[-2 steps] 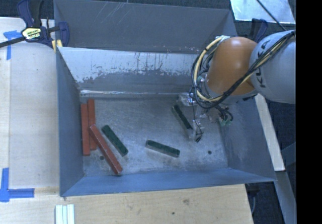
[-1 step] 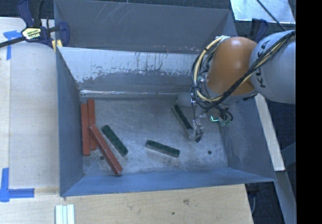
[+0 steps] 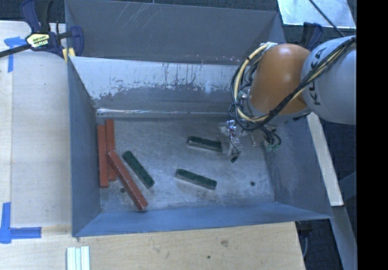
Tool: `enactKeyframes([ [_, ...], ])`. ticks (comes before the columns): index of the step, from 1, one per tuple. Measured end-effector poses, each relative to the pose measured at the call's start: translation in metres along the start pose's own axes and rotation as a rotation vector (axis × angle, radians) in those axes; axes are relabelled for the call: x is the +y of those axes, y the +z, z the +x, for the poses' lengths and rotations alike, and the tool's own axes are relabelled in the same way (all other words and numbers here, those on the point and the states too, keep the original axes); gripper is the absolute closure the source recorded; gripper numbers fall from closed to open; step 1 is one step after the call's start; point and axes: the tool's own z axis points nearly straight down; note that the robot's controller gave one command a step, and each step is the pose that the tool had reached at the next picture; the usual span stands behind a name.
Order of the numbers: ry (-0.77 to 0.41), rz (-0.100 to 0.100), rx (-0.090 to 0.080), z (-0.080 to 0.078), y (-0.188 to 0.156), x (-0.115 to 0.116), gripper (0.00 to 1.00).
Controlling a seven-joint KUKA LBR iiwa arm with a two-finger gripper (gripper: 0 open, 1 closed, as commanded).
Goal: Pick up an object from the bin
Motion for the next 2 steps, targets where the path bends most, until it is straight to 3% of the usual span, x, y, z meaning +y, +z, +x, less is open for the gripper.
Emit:
enactKeyframes([
  [1,0.000,-0.001,0.002,0.0006,0.0017,0.0006,0.00],
  [2,0.000,0.000,-0.001,-0.0005,0.0002,0.0002,1.00],
])
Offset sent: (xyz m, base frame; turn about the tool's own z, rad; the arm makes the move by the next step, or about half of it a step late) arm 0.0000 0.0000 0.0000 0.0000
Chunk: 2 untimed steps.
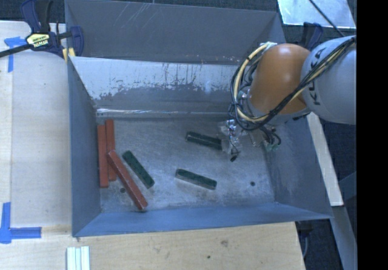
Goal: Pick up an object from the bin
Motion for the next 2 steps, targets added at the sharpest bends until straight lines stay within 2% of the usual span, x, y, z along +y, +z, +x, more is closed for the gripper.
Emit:
enactKeyframes([
  [1,0.000,-0.002,0.005,0.0016,0.0022,0.0006,0.00],
  [2,0.000,-0.001,0.005,0.0016,0.0022,0.0006,0.00],
])
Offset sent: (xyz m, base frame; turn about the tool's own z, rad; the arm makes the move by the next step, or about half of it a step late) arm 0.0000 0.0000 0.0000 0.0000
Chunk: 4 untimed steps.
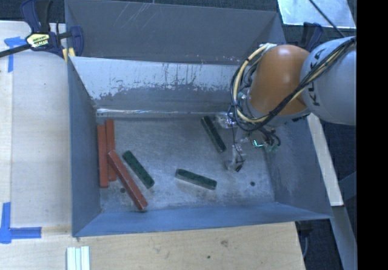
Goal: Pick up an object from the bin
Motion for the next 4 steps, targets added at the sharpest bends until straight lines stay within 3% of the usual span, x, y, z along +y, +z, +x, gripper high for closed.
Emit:
enactKeyframes([
  [1,0.000,0.000,-0.001,0.000,-0.001,0.000,1.00],
  [2,0.000,0.000,0.000,0.000,0.000,0.000,0.00],
  [3,0.000,0.000,0.000,0.000,0.000,0.000,0.00],
  [4,0.063,-0.001,-0.002,-0.047,-0.008,0.024,0.00],
])
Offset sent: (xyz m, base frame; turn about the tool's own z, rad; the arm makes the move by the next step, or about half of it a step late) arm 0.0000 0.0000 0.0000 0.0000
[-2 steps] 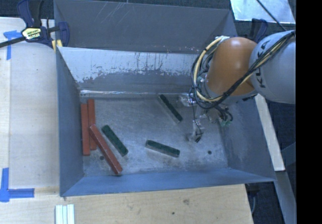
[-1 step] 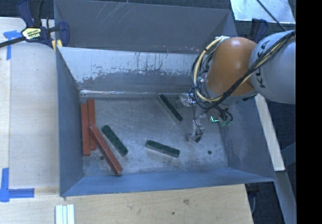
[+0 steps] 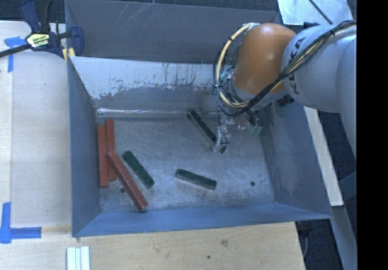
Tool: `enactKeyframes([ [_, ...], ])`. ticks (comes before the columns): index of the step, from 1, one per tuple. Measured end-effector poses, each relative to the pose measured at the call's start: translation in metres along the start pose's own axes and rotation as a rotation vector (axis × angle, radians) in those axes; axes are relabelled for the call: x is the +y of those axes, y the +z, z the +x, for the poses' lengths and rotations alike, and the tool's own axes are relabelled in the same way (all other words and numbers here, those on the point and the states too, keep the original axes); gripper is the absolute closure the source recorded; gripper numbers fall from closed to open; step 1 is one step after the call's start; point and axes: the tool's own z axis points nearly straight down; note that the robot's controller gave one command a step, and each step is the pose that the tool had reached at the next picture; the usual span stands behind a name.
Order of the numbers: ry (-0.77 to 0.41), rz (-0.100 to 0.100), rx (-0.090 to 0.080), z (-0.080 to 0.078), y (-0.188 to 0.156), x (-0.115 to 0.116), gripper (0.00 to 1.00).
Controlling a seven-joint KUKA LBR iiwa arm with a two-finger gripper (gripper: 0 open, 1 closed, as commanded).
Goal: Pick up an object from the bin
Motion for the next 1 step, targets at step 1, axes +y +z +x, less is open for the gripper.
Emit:
enactKeyframes([
  [1,-0.266,0.000,0.003,0.0135,0.0086,0.0033,0.00],
])
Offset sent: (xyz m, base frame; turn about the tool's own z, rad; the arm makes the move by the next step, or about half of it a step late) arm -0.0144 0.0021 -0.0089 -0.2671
